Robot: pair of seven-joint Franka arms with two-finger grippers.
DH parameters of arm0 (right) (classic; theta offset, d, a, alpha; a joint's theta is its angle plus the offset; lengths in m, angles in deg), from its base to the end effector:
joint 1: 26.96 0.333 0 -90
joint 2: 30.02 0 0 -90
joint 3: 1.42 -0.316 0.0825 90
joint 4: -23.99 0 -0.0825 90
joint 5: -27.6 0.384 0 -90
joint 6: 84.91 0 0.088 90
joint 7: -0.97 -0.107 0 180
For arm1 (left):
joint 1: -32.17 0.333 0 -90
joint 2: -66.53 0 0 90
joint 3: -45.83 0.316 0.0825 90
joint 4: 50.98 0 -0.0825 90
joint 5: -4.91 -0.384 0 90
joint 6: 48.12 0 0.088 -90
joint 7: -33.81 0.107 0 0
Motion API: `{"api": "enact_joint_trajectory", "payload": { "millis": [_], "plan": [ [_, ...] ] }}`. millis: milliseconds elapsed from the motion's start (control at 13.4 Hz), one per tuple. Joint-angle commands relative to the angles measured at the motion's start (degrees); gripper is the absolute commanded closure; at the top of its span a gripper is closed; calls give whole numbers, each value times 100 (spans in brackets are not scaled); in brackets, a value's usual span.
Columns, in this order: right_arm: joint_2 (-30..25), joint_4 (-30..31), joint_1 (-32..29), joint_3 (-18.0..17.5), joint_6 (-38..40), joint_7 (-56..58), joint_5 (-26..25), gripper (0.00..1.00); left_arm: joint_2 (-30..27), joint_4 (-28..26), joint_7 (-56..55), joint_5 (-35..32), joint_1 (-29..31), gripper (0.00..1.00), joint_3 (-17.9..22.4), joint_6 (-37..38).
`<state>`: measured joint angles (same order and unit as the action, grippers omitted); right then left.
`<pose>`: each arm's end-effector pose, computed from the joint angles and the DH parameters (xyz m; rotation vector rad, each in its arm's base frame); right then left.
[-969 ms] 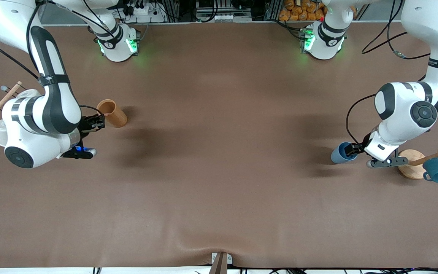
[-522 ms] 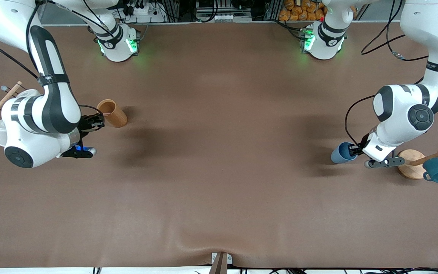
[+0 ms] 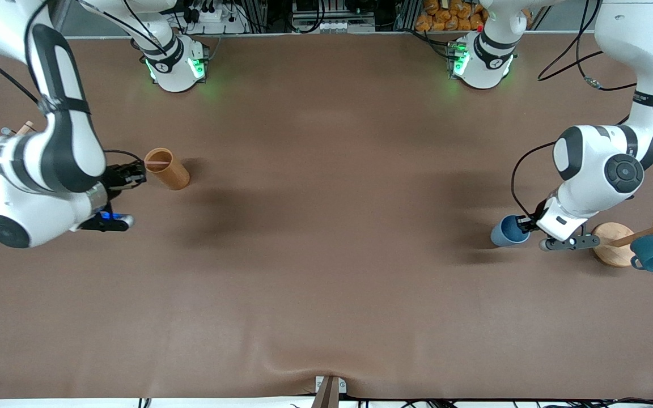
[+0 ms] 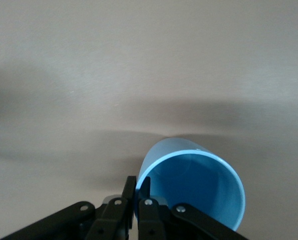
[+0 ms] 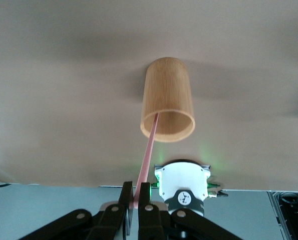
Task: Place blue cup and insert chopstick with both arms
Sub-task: 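Carry the blue cup to mid-table while the right gripper lifts the chopstick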
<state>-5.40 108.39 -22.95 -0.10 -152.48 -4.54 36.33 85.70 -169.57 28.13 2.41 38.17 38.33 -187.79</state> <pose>0.5905 0.0498 0.4016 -2.8477 0.0654 1.0902 0.5924 -0.0137 0.2732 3.1240 0.0752 0.0559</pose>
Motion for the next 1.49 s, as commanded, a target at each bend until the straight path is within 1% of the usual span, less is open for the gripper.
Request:
{"api": "enact_joint_trajectory", "payload": {
  "millis": [0,149,298,447,522,596,820,894,1043,1193,1342,1416],
  "plan": [
    [-45,-914,91,-44,717,-310,-195,100,-370,-32,-64,127,-3,100,-400,352],
    [-45,-1590,214,-35,1131,-328,-232,100,-423,-14,-458,127,-3,100,-883,511],
    [-45,-2232,258,-44,1378,-319,-223,100,-432,3,-1290,127,-20,100,-1383,529],
    [-80,-2402,258,-62,1388,-319,-171,100,-345,126,-2266,119,-99,100,-1937,538],
    [-89,-2411,267,-70,1353,-423,-75,100,-309,152,-2784,49,-265,100,-2096,529],
    [-89,-2411,267,-79,1274,-738,161,100,-248,240,-3190,39,-580,100,-2115,521],
    [-28,-2341,153,-18,932,-1950,1329,100,-2,425,-4411,4,-1415,100,-2098,363],
    [-19,-2254,135,-18,783,-2223,1585,100,112,442,-4850,-126,-1661,100,-2089,214],
    [-19,-2034,135,-18,510,-2602,1929,100,436,617,-5816,-739,-2031,100,-2098,20],
    [-27,-1736,109,-18,221,-2657,2132,100,867,994,-6679,-1259,-2365,100,-2098,19],
    [-71,-1122,-14,-18,-262,-2657,2604,100,1157,1233,-7164,-1515,-2603,100,-2098,19],
    [-124,-927,-32,-18,-395,-2665,2807,100,1237,1286,-7288,-1525,-2683,100,-2089,19]
  ]
}}
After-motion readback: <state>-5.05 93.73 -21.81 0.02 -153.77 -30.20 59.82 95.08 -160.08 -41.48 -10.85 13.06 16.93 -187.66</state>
